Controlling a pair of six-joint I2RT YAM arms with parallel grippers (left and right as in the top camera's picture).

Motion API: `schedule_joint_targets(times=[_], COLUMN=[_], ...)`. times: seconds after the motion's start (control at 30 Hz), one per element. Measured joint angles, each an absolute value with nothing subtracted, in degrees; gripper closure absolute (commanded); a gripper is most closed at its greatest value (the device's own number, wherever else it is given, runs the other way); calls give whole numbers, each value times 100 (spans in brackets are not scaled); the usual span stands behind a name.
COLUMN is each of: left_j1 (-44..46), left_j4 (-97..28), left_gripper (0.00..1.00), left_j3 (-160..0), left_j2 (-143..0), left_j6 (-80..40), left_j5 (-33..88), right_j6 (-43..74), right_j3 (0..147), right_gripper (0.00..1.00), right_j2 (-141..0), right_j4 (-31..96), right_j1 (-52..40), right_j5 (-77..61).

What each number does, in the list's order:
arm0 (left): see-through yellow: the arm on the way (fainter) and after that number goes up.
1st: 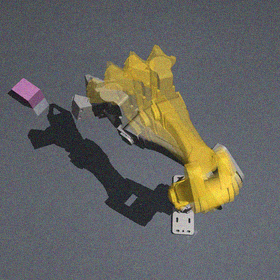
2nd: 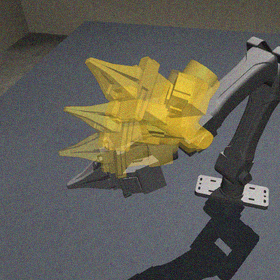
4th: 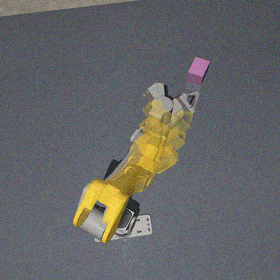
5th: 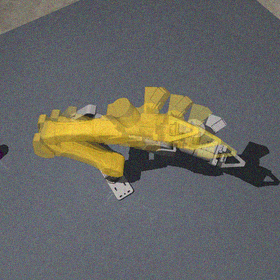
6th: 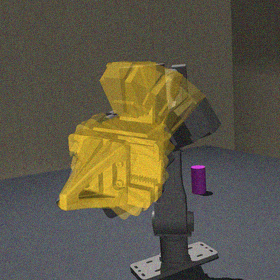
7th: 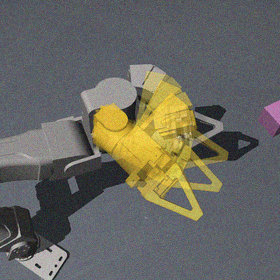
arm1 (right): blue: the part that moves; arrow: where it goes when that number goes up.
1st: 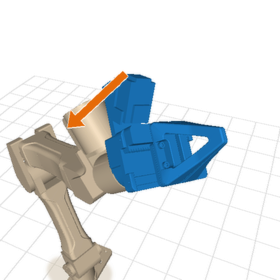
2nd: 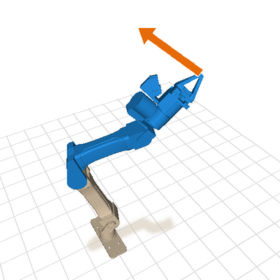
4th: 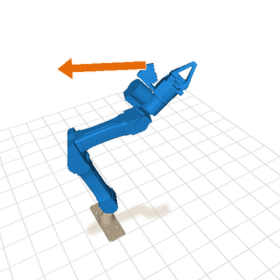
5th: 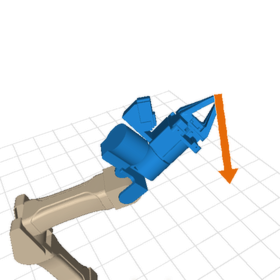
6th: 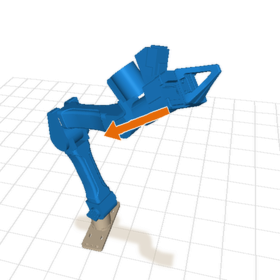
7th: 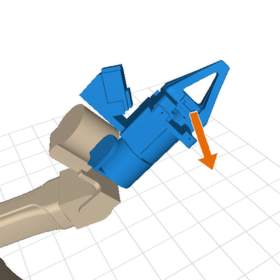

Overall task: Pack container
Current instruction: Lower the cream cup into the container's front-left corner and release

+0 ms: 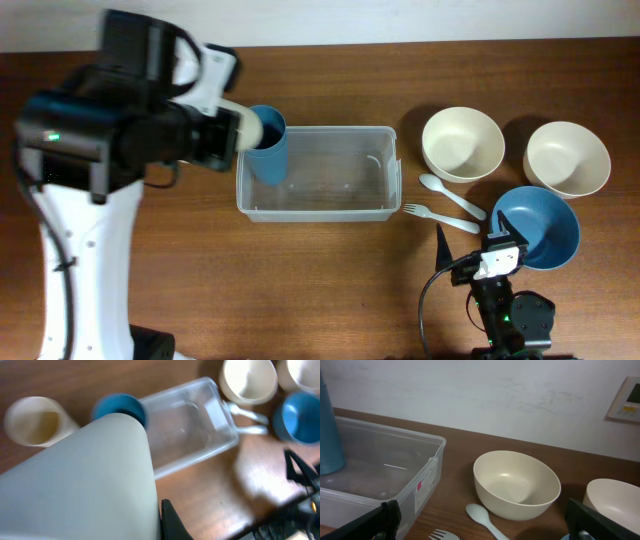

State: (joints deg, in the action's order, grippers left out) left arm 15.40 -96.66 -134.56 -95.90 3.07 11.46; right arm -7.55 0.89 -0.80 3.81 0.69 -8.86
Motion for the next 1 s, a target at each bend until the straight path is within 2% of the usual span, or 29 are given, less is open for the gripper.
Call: schedule_joint_targets(times=[0.1, 0.37, 0.67, 1.0], left_j1=[1942, 2344, 2377, 2377], left_j4=[-9662, -9166, -8451, -8302], left_gripper=[98, 98, 98, 98], left_j3=[-13043, -11686, -10580, -9953], left_j2=[-9596, -9612, -9612, -9614], left_j6=[395, 528, 600, 602], left_j5=[1194, 1203, 1098, 377], right_j6=[-751, -753, -751, -753], right_j3=[89, 89, 89, 89], right_gripper=[1, 1, 1, 1], right_j2=[-80, -80, -80, -80], right_j4=[381, 381, 381, 381], right_j1=[69, 69, 69, 69], right_j5=[-886, -886, -886, -886])
